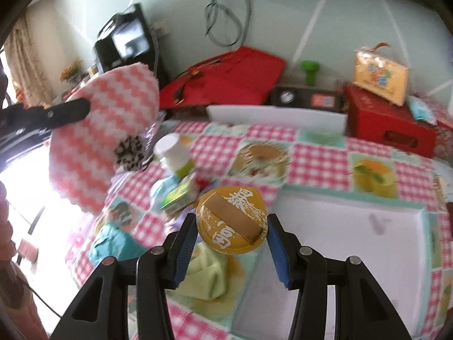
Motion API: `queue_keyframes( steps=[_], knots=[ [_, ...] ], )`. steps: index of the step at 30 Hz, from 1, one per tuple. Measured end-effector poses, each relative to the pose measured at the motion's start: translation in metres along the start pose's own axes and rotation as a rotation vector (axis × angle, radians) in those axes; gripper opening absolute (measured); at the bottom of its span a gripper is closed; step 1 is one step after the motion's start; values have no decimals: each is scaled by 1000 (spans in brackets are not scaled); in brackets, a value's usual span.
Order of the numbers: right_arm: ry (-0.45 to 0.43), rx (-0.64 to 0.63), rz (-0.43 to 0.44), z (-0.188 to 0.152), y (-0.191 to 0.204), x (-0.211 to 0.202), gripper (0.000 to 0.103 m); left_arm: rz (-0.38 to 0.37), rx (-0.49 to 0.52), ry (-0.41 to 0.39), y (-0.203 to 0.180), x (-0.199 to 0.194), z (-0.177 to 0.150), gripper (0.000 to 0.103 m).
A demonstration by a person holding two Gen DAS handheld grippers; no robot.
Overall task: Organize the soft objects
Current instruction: 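Carry the pink cloth and yellow cake over the tray with both grippers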
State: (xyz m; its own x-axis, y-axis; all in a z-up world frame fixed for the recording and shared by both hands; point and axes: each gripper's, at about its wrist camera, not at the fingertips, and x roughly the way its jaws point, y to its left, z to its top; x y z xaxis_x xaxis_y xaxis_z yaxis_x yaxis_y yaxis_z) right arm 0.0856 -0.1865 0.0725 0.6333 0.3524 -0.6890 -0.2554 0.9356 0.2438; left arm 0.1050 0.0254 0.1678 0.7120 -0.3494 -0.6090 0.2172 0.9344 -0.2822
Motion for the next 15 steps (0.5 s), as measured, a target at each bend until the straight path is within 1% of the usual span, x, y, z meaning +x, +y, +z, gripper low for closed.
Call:
queue_keyframes(
  steps=[3, 6, 10, 15],
  knots=[
    [-31, 22, -72, 7, -19, -13, 52, -42, 35, 1, -26, 11, 3, 12],
    [-59, 63, -134, 15, -44, -26, 52, -87, 54, 20, -49, 28, 2, 12],
    [-92, 114, -233, 23, -77, -44, 52, -123, 74, 46, -77, 49, -8, 12],
    [-116, 179, -320, 23, -116, -58, 52, -156, 85, 90, -106, 82, -22, 12]
  ],
)
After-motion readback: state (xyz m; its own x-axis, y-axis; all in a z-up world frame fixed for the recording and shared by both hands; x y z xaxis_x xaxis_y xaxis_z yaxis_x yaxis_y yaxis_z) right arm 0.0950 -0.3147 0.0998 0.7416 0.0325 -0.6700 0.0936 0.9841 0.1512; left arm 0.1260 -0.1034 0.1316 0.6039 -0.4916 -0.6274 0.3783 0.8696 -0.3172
